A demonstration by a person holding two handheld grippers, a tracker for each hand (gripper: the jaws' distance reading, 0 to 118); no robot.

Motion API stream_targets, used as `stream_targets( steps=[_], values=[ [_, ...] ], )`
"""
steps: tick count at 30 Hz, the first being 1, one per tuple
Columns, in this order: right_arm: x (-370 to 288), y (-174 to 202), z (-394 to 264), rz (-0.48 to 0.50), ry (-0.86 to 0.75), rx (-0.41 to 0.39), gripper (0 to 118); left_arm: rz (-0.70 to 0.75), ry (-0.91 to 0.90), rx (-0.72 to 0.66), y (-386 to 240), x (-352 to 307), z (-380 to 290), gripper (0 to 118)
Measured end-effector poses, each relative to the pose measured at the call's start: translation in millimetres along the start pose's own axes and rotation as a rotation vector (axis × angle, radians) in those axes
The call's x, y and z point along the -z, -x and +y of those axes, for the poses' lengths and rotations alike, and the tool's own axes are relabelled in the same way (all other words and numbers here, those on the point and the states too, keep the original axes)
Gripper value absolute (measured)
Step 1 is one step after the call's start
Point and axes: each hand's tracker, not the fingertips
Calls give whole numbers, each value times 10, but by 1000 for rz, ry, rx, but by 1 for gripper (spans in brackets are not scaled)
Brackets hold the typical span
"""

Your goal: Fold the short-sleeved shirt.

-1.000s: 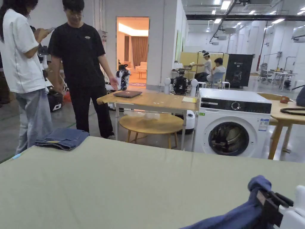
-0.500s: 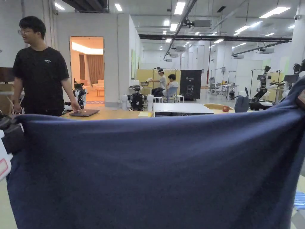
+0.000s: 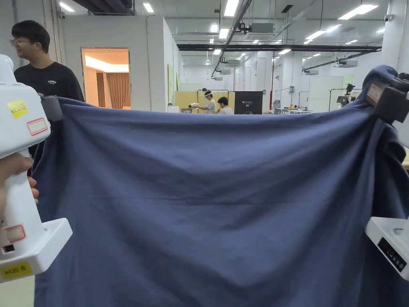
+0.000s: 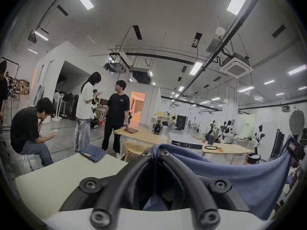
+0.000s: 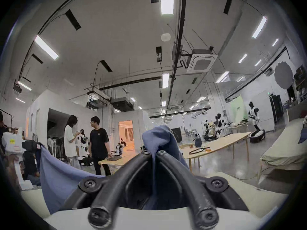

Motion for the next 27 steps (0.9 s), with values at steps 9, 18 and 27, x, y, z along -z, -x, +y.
stream_targets(
  steps=[9,18,27],
  values=[
    [1345,41,-415,-27,-12,-57,0,30,-72,-27,-75,1172,-50,0],
    [1996,91,-687,-46,-101,-112,0,65,-209,-27,-72,1783,-199,0],
    [1827,-69,-1452,-63,17,-105,0,62,-143,-25,-46,1825,-906,0]
  ],
)
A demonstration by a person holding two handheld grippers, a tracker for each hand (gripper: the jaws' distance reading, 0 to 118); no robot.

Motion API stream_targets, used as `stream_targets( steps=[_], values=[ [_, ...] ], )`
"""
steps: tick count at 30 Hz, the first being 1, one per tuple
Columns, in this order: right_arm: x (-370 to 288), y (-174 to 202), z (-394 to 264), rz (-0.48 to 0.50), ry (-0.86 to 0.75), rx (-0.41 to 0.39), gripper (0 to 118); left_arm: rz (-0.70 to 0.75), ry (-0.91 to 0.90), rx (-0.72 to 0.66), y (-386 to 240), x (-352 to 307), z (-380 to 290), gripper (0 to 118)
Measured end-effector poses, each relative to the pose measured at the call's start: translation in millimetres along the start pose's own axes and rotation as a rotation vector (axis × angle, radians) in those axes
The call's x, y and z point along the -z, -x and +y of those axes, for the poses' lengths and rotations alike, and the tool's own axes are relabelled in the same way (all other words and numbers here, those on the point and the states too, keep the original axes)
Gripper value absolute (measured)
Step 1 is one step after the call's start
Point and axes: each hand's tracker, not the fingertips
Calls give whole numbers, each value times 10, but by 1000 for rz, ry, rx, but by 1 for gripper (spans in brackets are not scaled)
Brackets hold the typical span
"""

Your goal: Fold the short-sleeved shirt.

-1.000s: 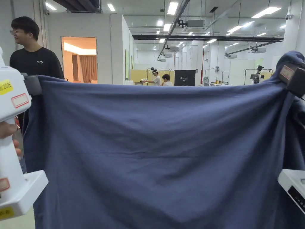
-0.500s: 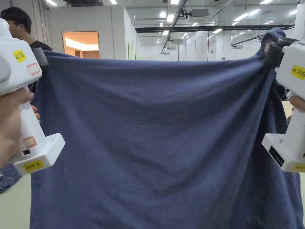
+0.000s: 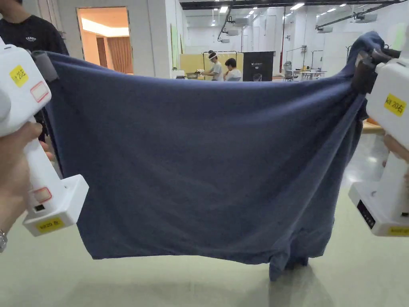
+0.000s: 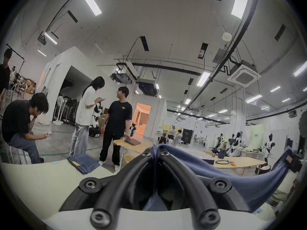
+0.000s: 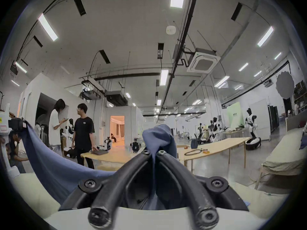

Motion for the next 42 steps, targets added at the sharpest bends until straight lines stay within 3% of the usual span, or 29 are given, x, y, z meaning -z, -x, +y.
stream_targets(
  steps=[5,12,17,27,35,42],
  values=[
    [-472,-72,-233,23,91,32,0,-14,67,24,61,-502,-304,0],
    [-1547,-145,-327,59,180,83,0,-60,144,170,150,-1698,-479,0],
    [-2482,-141,-548,79,289,2,0,-80,263,223,314,-2514,-672,0],
    [-3996,-138,-1475,82,657,1,0,-59,648,273,813,-3792,-1675,0],
    [-4638,-236,-2108,15,896,34,0,24,1010,287,1385,-4232,-2436,0],
    [-4741,-319,-2413,-13,972,26,0,55,1084,300,1550,-4302,-2715,0]
  ],
)
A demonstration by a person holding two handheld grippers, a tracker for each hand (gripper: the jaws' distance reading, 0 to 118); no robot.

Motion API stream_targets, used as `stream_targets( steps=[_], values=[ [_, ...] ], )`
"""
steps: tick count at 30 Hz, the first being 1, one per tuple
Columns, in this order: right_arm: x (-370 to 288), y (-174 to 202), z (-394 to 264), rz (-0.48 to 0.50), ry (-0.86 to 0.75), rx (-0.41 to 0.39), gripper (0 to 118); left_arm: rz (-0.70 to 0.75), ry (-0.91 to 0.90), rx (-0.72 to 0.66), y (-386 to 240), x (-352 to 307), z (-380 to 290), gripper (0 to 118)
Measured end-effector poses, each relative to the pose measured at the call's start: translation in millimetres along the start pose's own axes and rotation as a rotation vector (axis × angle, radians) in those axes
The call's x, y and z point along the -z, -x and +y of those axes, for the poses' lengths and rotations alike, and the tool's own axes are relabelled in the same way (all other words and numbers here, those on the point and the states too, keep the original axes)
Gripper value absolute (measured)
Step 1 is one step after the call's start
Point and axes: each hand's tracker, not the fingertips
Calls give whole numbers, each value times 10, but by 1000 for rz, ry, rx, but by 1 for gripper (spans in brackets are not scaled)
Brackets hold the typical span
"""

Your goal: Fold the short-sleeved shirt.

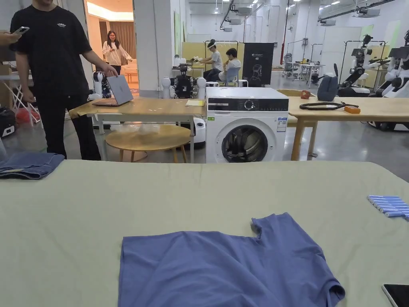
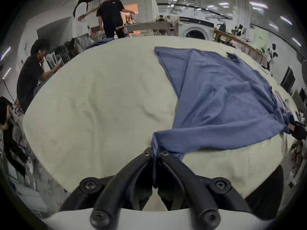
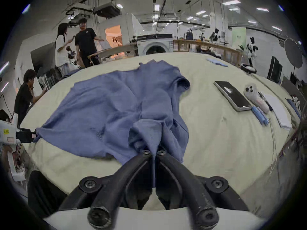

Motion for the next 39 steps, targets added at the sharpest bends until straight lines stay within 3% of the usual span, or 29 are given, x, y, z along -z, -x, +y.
stream_targets(
  steps=[5,6,7,8,9,10,11,17,18,19,20,21,22,23,24,26,30,31,32,33,34,36,39],
  values=[
    [-39,-51,56,4,-3,-14,3,-5,-63,2,6,-87,47,0],
    [-76,-63,85,4,-20,-20,7,5,-123,1,14,-163,68,1],
    [-130,-65,126,-10,-43,-23,20,4,-169,-3,23,-240,90,12],
    [-193,-78,177,-16,-69,-22,45,15,-223,-14,15,-339,117,37],
    [-261,-97,251,-2,-89,-8,92,2,-278,-47,42,-430,181,92],
    [-327,-97,321,3,-124,7,116,-11,-320,-68,65,-513,239,115],
    [-440,-86,416,-8,-170,2,118,-39,-404,-92,85,-646,302,118],
    [-1027,-34,1097,-33,-505,67,118,-162,-617,-137,49,-1256,745,118],
    [-1080,-17,1089,-39,-560,84,118,-157,-681,-133,17,-1351,752,110],
    [-1156,-5,1148,-37,-598,99,118,-156,-731,-117,-13,-1434,742,94],
    [-1248,0,1210,-7,-637,108,114,-138,-774,-98,-81,-1545,745,62],
    [-1302,-1,1236,20,-658,110,87,-95,-787,-88,-117,-1594,743,7],
    [-1318,-4,1181,59,-674,101,26,-41,-808,-91,-152,-1636,740,0],
    [-1335,7,1215,62,-673,101,0,-16,-810,-112,-139,-1651,725,0],
    [-1337,42,1194,5,-668,90,0,-74,-827,-113,-153,-1705,722,0],
    [-1296,-15,1114,56,-673,92,0,-158,-741,-116,-103,-1696,744,0],
    [-1176,-29,997,43,-617,103,0,-112,-577,-144,87,-1393,609,0],
    [-1150,-51,950,44,-601,112,0,-97,-519,-156,117,-1291,560,8],
    [-1125,-76,892,45,-592,120,0,-114,-463,-169,165,-1177,496,41],
    [-1100,-76,856,41,-570,124,0,-104,-378,-171,202,-1046,431,104],
    [-1078,-68,837,42,-545,126,0,-88,-314,-174,227,-921,385,104],
    [-1008,-111,734,41,-499,136,0,-105,-103,-203,321,-535,230,118],
    [-924,-106,641,45,-437,133,0,-104,4,-228,314,-242,1,114]
  ],
)
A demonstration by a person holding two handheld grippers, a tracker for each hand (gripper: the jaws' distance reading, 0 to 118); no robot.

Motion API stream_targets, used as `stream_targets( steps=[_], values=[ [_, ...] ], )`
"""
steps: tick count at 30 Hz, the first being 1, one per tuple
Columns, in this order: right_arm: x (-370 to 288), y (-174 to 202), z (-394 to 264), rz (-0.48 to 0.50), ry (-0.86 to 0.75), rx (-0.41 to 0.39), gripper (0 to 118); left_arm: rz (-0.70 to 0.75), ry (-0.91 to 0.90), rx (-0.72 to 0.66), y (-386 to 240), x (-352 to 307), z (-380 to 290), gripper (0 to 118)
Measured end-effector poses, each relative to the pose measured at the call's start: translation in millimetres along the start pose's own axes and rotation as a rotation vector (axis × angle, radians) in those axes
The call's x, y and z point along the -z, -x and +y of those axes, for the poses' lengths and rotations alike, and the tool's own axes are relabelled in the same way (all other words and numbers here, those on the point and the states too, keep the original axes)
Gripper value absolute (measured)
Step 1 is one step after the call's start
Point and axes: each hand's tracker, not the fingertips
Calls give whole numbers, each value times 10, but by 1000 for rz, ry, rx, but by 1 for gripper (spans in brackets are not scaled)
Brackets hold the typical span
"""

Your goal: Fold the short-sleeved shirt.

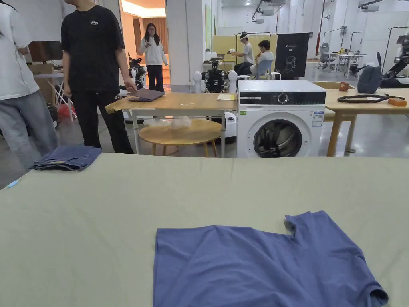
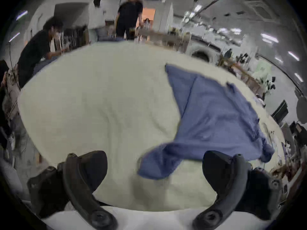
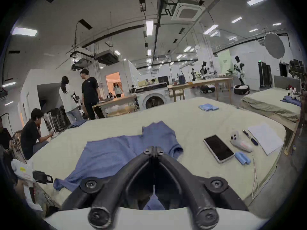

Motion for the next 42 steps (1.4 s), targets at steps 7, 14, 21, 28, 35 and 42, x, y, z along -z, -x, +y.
stream_targets(
  steps=[7,14,21,28,35,42],
  values=[
    [84,55,-205,-10,103,-31,0,111,60,53,-35,408,16,83],
    [504,-4,-514,-87,440,-54,117,98,-92,136,-304,118,-31,0],
    [616,-117,-859,-74,530,-23,6,64,-106,111,-272,-50,59,0],
    [370,-261,-517,-80,367,73,6,67,-146,120,-204,-298,136,0],
    [273,-164,389,-51,157,80,6,86,-290,177,-322,-856,696,0],
    [967,14,790,-50,156,5,6,104,-310,228,-636,-554,1452,0]
  ],
)
